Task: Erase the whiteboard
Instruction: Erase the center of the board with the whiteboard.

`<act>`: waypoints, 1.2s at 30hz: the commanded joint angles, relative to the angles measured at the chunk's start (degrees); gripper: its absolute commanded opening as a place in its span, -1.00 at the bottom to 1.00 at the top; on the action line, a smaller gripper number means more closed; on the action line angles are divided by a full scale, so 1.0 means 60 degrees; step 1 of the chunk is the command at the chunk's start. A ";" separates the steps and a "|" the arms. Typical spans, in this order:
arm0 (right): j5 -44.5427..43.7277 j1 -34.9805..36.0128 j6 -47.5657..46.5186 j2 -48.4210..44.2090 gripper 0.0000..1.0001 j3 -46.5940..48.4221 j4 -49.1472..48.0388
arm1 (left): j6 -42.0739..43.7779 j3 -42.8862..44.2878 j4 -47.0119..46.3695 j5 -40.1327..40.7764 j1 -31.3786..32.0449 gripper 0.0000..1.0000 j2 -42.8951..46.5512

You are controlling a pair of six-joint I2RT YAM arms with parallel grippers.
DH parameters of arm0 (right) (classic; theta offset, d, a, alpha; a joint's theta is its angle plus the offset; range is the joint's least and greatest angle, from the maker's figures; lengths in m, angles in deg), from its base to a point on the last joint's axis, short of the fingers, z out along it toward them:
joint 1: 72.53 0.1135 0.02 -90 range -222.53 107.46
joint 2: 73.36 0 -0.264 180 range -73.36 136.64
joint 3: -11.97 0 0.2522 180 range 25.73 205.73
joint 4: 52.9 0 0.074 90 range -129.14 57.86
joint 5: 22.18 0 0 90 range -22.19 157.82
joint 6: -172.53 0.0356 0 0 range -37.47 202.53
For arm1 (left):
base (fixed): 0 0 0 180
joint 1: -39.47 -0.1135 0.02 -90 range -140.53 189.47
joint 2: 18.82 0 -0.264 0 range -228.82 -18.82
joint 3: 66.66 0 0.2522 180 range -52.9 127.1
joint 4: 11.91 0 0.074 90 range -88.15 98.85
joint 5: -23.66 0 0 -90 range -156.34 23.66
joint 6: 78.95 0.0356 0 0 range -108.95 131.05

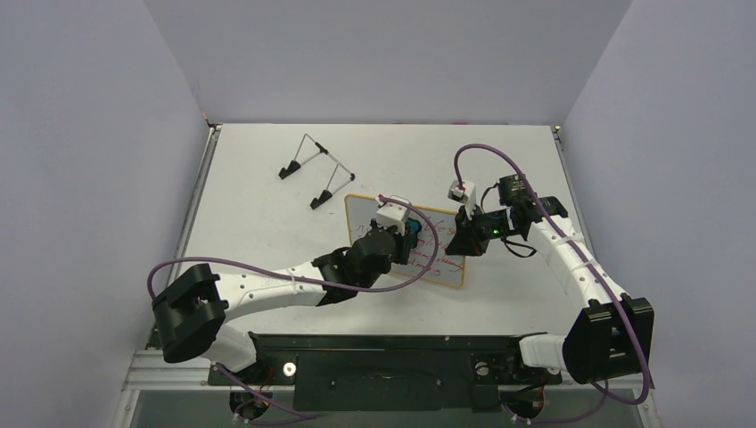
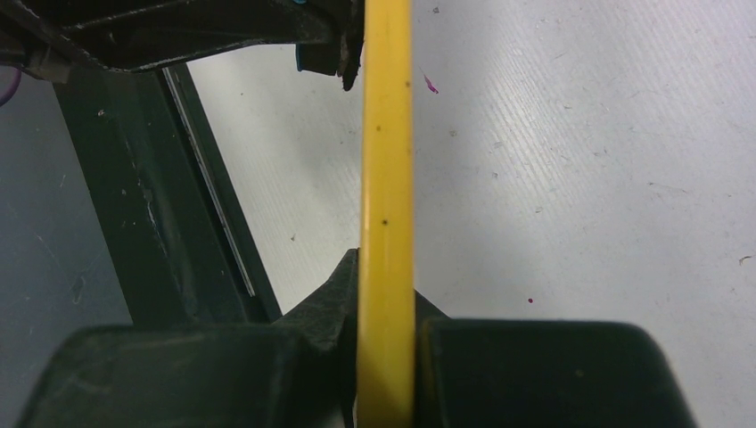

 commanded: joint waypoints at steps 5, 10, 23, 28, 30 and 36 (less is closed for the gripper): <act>-0.0268 0.0139 -0.0399 0.0035 -1.00 0.0014 0.0488 | 0.0843 0.1572 0.0308 -0.0206 -0.0174 -1.00 -0.0042; -0.0261 0.0147 -0.0397 0.0036 -1.00 0.0015 0.0501 | 0.0821 0.1700 0.0352 -0.0528 -0.0279 -1.00 -0.0135; -0.0278 0.0155 -0.0397 0.0081 -1.00 0.0018 0.0499 | 0.0303 0.1052 0.0033 -0.2350 0.0008 -1.00 -0.0758; -0.0256 0.0153 -0.0397 0.0065 -1.00 0.0016 0.0488 | 0.0173 0.0955 0.0541 -0.1112 -0.0198 -1.00 -0.0517; -0.0259 0.0168 -0.0397 0.0078 -1.00 0.0025 0.0492 | 0.0020 0.0684 0.0604 -0.0739 -0.0449 -1.00 -0.0308; -0.0261 0.0170 -0.0397 0.0062 -1.00 0.0016 0.0500 | -0.0238 0.0136 0.0436 -0.0331 -0.1220 -1.00 0.0264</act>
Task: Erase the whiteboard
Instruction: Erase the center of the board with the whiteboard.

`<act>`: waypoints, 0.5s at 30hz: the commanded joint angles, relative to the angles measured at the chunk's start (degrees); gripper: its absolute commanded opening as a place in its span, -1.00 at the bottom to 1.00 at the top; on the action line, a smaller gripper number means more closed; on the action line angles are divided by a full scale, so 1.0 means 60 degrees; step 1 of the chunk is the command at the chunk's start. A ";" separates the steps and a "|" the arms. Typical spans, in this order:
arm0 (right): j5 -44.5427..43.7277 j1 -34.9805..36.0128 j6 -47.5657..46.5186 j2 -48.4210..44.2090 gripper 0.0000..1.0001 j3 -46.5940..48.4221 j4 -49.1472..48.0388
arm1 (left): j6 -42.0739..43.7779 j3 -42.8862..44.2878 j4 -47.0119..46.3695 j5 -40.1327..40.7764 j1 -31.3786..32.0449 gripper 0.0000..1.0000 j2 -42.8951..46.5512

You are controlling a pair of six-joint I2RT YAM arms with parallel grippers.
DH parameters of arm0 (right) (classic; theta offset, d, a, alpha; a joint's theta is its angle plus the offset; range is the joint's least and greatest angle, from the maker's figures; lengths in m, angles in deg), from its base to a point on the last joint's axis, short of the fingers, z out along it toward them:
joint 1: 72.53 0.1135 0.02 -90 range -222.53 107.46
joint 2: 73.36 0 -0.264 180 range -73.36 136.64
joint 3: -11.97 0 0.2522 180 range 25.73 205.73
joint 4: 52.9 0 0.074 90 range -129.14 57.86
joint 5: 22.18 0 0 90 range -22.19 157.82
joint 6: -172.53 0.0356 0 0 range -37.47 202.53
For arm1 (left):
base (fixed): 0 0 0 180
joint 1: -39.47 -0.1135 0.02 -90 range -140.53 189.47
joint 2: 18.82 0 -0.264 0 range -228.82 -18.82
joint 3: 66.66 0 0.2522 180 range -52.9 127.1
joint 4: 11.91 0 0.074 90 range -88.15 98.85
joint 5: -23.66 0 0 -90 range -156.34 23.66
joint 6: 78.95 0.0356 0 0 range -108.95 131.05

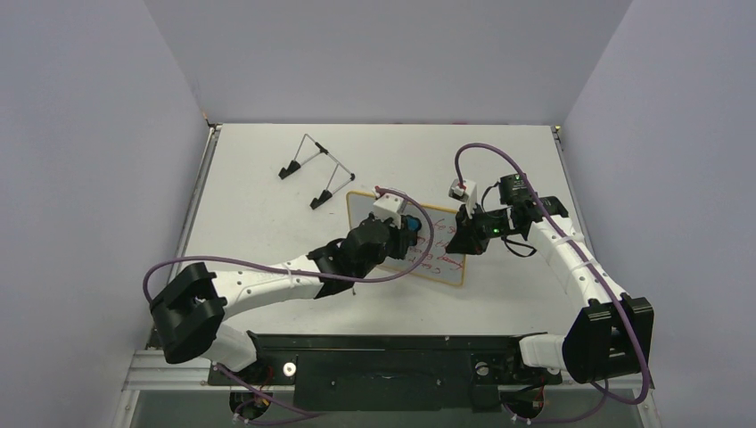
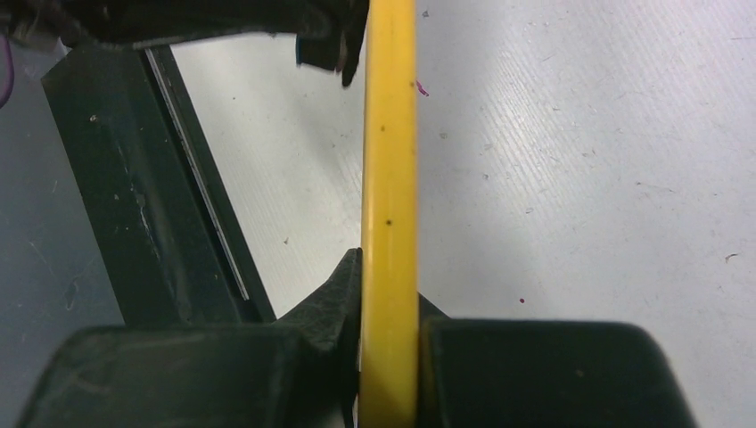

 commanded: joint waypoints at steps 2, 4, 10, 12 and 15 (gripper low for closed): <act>-0.0241 0.0210 -0.0437 0.0050 -1.00 0.0001 0.0590 | -0.0076 -0.0114 0.0007 0.0975 -0.0787 -1.00 0.0418; -0.0249 0.0218 -0.0437 0.0046 -1.00 0.0023 0.0588 | 0.0039 -0.0023 -0.0243 0.0707 -0.0782 -1.00 0.0454; -0.0255 0.0215 -0.0447 0.0026 -1.00 0.0010 0.0589 | 0.0385 0.0290 -0.0838 -0.0048 -0.0067 -1.00 -0.0094; -0.0256 0.0217 -0.0447 0.0019 -1.00 0.0022 0.0586 | 0.0390 0.0425 -0.0920 -0.0131 0.0281 -1.00 -0.0339; -0.0248 0.0219 -0.0438 0.0026 -1.00 0.0026 0.0589 | 0.0357 0.0507 -0.0943 -0.0073 0.0459 -1.00 -0.0572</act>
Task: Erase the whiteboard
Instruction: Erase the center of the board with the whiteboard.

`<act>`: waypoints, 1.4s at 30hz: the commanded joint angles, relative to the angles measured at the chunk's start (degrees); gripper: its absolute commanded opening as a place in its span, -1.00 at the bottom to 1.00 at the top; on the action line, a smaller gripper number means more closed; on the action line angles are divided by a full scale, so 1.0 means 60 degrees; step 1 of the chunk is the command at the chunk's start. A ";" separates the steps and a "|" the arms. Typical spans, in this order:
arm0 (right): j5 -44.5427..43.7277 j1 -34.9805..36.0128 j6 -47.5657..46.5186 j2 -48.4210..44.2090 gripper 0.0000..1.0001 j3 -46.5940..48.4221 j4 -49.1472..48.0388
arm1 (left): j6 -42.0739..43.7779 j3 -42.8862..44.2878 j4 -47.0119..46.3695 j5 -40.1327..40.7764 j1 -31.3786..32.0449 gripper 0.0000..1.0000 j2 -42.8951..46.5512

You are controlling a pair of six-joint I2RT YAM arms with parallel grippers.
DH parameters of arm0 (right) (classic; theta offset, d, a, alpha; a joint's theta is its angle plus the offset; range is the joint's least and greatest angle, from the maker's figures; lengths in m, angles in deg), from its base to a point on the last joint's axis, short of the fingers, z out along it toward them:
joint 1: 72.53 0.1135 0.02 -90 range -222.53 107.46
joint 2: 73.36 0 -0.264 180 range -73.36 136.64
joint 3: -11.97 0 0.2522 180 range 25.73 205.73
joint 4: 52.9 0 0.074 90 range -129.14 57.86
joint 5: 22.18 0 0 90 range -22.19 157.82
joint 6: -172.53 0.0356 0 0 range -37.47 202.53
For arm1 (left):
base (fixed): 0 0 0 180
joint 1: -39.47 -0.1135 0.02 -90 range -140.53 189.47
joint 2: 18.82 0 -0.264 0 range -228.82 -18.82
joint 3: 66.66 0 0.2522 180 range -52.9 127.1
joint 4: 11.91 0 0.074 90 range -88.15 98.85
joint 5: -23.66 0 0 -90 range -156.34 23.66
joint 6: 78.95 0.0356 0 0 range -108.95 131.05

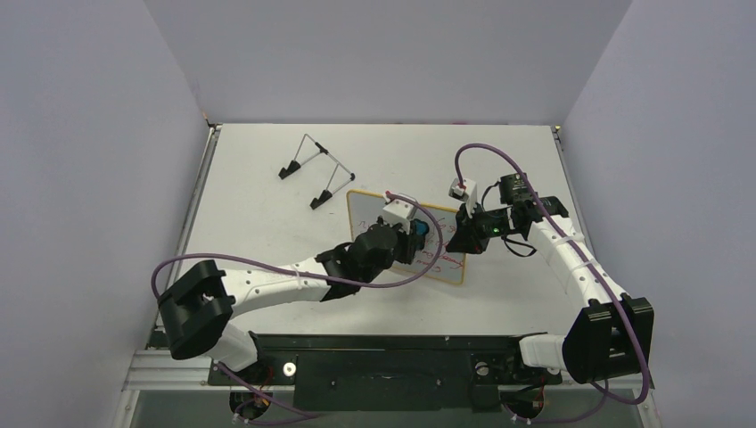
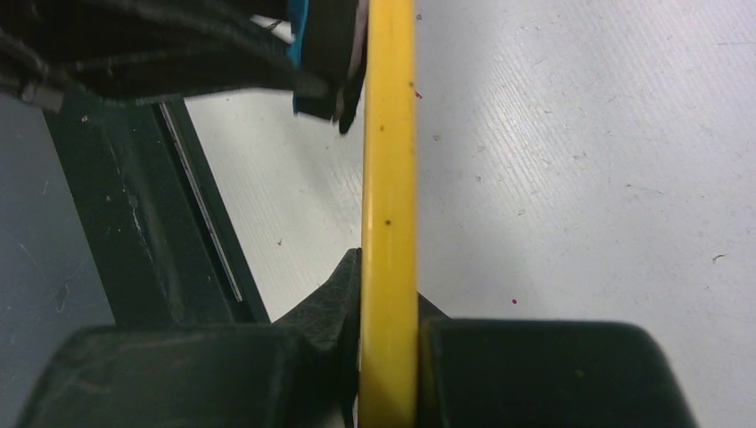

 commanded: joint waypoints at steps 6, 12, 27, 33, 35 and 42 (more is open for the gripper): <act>-0.0161 0.0222 -0.0462 -0.0006 -1.00 0.0026 0.0741 | -0.0008 0.0361 -0.0610 0.0292 0.0038 -1.00 -0.0264; -0.0150 0.0227 -0.0462 0.0006 -1.00 0.0021 0.0744 | 0.0169 0.0343 -0.0400 0.0744 -0.0360 -1.00 0.0277; -0.0163 0.0209 -0.0461 0.0005 -1.00 0.0015 0.0751 | 0.0078 0.0249 -0.0833 0.0640 0.0378 -1.00 0.0211; -0.0160 0.0212 -0.0462 0.0034 -1.00 0.0020 0.0751 | 0.0160 0.0078 -0.1070 0.1213 0.0483 -1.00 0.0017; -0.0158 0.0209 -0.0462 0.0037 -1.00 0.0023 0.0752 | 0.0247 0.0048 -0.1018 0.1344 0.0320 -1.00 0.0120; -0.0174 0.0219 -0.0462 0.0038 -1.00 0.0014 0.0752 | 0.0138 -0.0143 -0.0833 0.1363 -0.0297 -1.00 0.0643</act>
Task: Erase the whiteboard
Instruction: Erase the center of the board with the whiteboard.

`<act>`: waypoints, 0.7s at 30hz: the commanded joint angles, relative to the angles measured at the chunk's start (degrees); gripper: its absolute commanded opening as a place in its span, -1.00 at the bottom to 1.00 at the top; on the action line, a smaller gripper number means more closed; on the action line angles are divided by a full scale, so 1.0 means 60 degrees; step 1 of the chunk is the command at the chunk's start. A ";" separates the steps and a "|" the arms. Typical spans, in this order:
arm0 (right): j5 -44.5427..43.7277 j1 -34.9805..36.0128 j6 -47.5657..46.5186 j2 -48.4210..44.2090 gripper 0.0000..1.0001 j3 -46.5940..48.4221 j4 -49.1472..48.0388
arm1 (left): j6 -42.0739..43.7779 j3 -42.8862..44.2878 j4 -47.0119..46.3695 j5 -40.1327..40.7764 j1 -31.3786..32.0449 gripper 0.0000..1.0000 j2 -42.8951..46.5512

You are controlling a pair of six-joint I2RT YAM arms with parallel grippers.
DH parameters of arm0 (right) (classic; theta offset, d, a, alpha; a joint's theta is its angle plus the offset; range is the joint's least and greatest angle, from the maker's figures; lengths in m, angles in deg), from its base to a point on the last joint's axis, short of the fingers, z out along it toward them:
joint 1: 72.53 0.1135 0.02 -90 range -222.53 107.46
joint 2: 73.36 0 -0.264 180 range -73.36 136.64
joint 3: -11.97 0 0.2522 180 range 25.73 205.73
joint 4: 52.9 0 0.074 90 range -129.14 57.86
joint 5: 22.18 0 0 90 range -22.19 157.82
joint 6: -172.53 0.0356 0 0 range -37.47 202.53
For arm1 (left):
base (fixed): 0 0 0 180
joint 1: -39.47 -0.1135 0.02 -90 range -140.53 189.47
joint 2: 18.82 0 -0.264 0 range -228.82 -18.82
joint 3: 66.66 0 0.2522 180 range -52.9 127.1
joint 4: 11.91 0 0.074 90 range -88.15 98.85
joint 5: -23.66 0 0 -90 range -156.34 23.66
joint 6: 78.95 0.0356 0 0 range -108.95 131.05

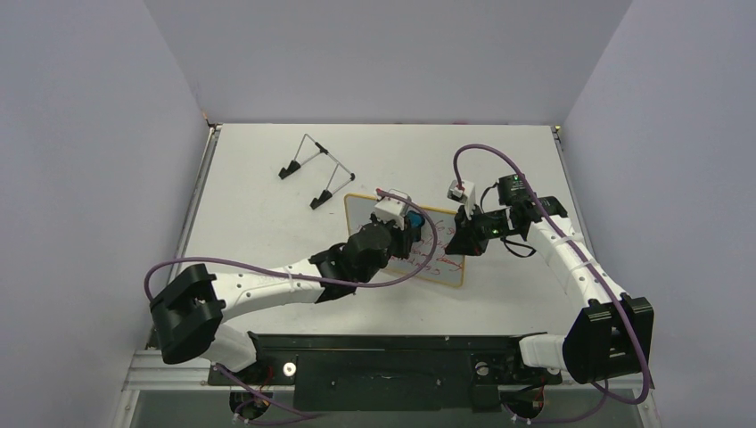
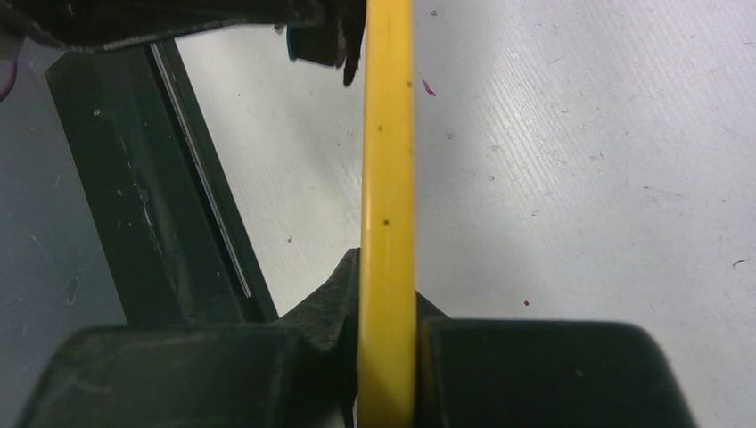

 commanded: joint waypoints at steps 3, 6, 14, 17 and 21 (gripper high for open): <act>-0.0244 0.0134 -0.0353 0.0056 -1.00 0.0017 0.0561 | -0.0029 -0.0352 -0.0628 0.0385 -0.0564 -1.00 0.0522; -0.0251 0.0133 -0.0353 0.0060 -1.00 0.0014 0.0556 | 0.0005 -0.0454 -0.1016 0.0317 -0.0238 -1.00 0.0436; -0.0250 0.0134 -0.0353 0.0045 -1.00 0.0021 0.0563 | 0.0392 0.0014 -0.1262 0.0805 0.0388 -1.00 -0.0231; -0.0244 0.0132 -0.0352 0.0033 -1.00 0.0023 0.0564 | 0.0725 0.0307 -0.1160 0.1142 0.0373 -1.00 -0.0226; -0.0238 0.0130 -0.0353 0.0024 -1.00 0.0022 0.0569 | 0.0946 0.0491 -0.1014 0.1532 0.0135 -1.00 -0.0144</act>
